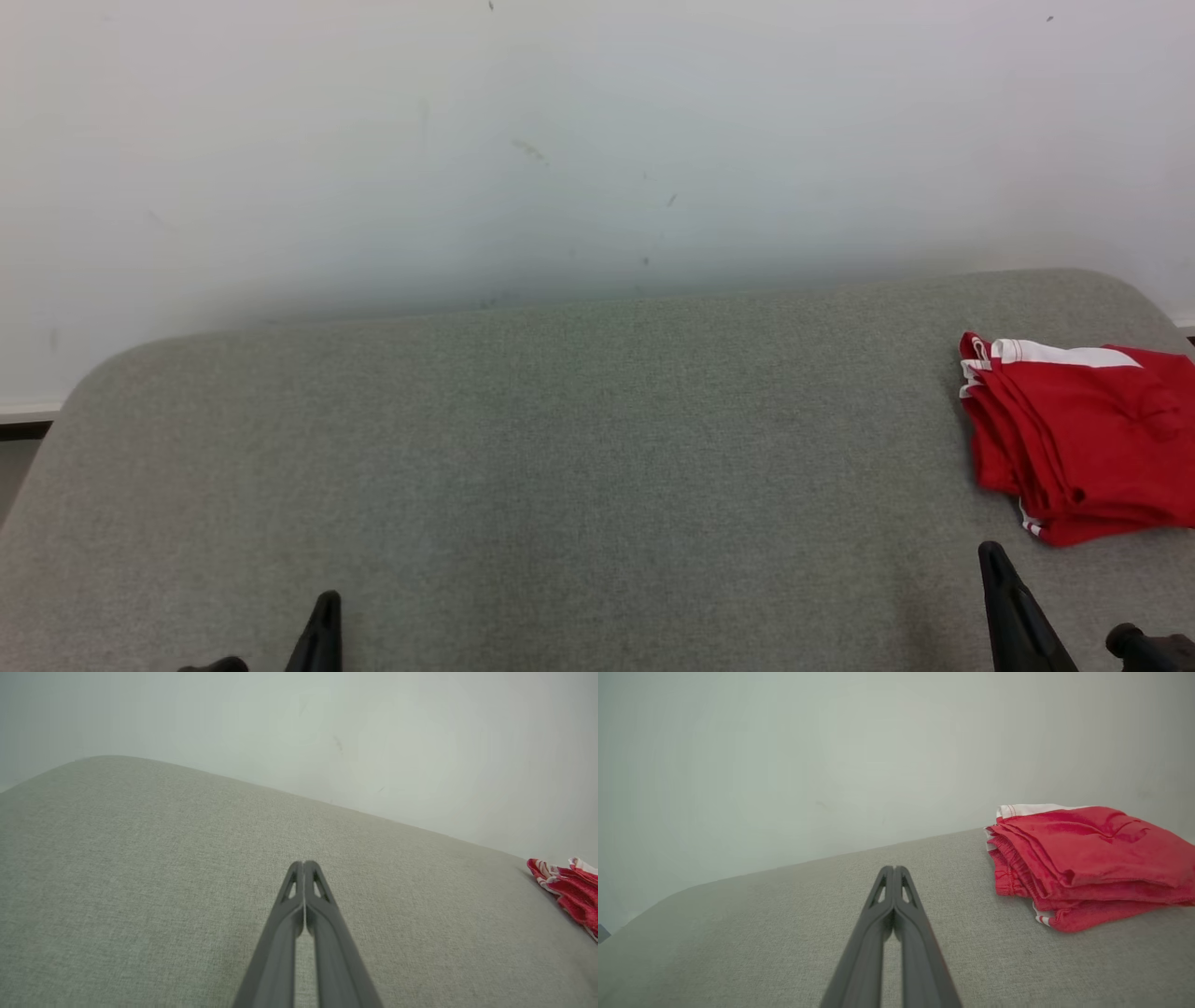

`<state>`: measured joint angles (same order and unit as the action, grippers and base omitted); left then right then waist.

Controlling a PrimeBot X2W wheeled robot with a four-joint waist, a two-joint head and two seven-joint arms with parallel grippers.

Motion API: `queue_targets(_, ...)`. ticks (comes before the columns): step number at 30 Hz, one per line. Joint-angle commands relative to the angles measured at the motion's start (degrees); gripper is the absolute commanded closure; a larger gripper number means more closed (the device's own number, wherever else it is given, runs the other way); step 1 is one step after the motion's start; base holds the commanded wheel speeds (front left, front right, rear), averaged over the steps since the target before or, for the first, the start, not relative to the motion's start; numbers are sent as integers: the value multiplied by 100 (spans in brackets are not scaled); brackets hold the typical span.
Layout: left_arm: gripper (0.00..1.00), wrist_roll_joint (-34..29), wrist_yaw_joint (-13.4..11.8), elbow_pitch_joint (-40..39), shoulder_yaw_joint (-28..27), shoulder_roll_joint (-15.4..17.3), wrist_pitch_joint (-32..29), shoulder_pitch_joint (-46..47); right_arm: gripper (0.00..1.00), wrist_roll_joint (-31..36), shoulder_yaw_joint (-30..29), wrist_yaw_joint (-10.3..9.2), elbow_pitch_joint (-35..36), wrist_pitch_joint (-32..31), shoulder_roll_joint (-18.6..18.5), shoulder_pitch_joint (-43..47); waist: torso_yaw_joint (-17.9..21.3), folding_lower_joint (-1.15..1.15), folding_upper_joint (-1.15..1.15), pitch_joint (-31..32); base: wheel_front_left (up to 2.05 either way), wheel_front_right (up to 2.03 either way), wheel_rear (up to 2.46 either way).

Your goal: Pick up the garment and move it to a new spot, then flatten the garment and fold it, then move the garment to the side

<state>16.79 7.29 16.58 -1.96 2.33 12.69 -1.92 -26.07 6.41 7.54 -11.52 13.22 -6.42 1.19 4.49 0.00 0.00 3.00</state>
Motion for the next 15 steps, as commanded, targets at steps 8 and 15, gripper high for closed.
queue_targets(8, 100, 1070, 4, -135, -66, 30, -225, 211, 100, -954, -183, -1, 31, -237, 11, -223, -34, 0, 0, -24, 0, 0, 0)
queue_targets(15, 100, 1644, 6, -157, -94, 33, -366, 264, 100, -1462, -268, -2, 8, -378, 30, -271, -57, 0, 0, -40, 0, 0, 0)
